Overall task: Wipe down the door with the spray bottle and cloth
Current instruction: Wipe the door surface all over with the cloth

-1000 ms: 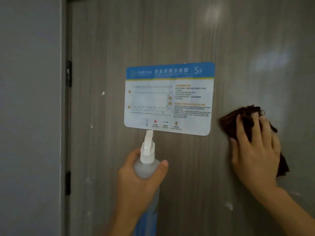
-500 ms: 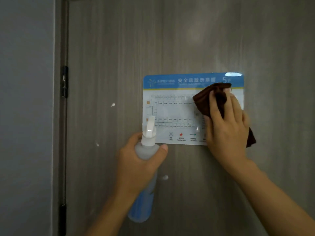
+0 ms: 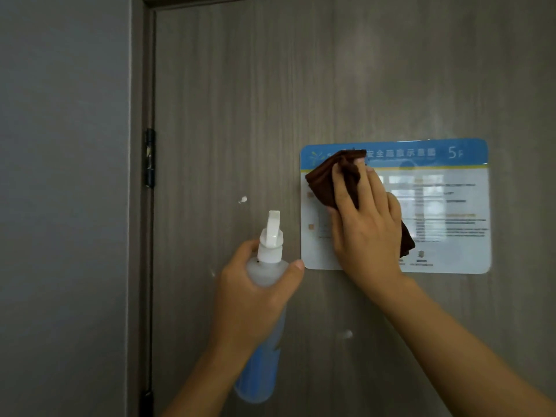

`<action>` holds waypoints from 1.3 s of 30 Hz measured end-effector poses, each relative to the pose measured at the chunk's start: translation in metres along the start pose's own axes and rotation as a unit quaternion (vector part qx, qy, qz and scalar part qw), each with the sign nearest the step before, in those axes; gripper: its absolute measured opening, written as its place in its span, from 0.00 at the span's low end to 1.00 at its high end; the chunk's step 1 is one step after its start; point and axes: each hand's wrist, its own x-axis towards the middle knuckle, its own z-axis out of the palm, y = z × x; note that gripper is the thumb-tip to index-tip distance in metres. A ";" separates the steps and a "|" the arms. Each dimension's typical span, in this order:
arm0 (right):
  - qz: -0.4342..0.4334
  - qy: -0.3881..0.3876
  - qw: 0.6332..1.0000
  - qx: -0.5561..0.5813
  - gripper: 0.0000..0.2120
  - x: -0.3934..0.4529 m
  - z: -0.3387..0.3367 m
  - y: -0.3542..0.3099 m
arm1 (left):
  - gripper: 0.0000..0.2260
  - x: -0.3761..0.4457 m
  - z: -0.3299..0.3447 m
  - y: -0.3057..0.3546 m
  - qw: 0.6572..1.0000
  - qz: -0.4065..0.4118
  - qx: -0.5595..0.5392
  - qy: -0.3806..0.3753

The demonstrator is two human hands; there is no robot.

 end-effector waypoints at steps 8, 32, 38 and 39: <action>-0.035 0.019 0.999 0.013 0.25 0.023 0.025 -0.033 | 0.14 0.017 -0.042 -0.019 0.999 -0.036 0.004 0.026; -0.167 -0.005 0.986 -0.002 0.25 0.091 0.040 -0.055 | 0.16 0.045 -0.053 -0.023 0.998 -0.053 -0.036 0.018; -0.174 -0.054 0.983 -0.019 0.25 0.094 0.049 -0.065 | 0.17 0.048 -0.060 -0.028 0.998 -0.053 -0.032 -0.007; -0.176 -0.063 0.982 -0.017 0.26 0.095 0.051 -0.066 | 0.18 0.049 -0.064 -0.027 0.998 -0.054 -0.035 -0.005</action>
